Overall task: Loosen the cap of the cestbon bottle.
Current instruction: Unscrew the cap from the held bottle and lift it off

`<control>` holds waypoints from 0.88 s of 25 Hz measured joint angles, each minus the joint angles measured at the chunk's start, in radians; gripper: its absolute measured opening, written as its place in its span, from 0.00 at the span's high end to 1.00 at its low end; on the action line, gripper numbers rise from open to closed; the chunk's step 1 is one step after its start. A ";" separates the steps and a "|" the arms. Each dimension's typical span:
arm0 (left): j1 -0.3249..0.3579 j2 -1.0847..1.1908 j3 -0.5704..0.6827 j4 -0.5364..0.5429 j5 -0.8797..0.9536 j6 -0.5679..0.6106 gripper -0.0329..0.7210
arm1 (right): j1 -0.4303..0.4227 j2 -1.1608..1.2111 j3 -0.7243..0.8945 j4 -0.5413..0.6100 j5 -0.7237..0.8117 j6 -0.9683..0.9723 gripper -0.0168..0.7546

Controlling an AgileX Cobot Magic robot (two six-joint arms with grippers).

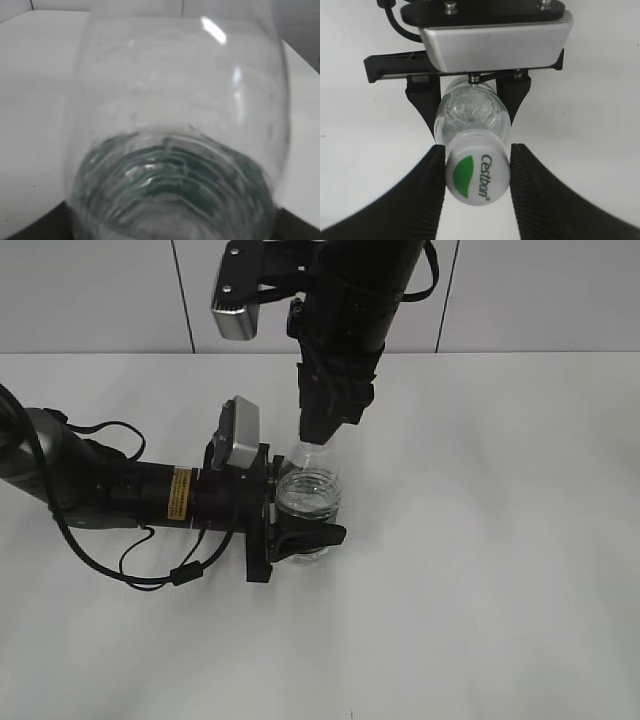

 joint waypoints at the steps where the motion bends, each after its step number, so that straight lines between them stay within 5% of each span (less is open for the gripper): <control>1: 0.001 0.000 0.000 0.000 0.000 -0.001 0.42 | 0.000 0.000 0.000 0.000 0.000 0.000 0.57; 13: 0.001 0.000 0.000 0.019 -0.007 0.000 0.42 | 0.000 0.000 0.000 0.020 -0.011 -0.001 0.41; 22: 0.001 0.000 0.000 0.022 -0.008 0.001 0.42 | 0.000 -0.010 0.000 0.026 -0.012 0.071 0.39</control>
